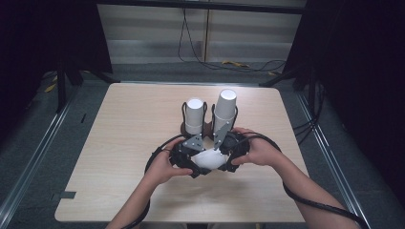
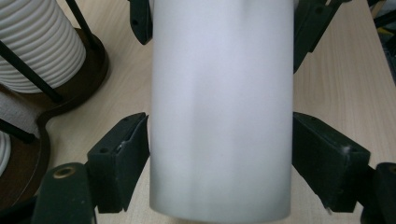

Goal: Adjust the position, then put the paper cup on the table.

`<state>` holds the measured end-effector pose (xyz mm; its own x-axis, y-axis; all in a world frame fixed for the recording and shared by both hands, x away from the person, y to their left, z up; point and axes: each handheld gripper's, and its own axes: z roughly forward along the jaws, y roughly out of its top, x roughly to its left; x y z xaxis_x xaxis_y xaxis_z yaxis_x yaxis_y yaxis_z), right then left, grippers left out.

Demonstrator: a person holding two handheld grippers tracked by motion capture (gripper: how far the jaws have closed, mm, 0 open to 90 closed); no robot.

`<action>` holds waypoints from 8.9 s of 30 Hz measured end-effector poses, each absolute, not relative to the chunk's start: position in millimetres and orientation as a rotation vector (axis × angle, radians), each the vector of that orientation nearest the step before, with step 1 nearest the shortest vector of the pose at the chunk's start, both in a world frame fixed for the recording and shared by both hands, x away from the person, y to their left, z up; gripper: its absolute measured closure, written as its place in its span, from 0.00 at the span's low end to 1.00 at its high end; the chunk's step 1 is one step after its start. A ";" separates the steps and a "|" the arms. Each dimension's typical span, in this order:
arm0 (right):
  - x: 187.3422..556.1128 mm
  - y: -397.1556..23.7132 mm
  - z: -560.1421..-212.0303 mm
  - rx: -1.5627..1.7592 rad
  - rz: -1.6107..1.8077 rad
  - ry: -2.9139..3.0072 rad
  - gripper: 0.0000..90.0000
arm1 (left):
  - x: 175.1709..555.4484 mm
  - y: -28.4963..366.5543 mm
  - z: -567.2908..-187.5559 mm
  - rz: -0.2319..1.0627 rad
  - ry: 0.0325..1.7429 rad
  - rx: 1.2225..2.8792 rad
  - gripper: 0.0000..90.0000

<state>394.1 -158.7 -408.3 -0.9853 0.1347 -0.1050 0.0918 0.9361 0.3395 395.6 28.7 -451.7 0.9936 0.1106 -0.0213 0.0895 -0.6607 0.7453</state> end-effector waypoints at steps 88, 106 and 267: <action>391.4 -207.2 -415.5 0.449 1.244 2.760 0.14 | 401.6 54.8 -451.0 -0.092 0.203 2.154 0.36; 391.2 -200.7 -419.8 0.448 1.322 2.763 0.14 | 401.9 50.7 -453.8 -0.115 0.188 2.121 0.35; 396.5 -179.2 -410.9 0.206 0.572 2.985 0.19 | 405.6 80.3 -451.2 0.034 0.313 2.248 0.18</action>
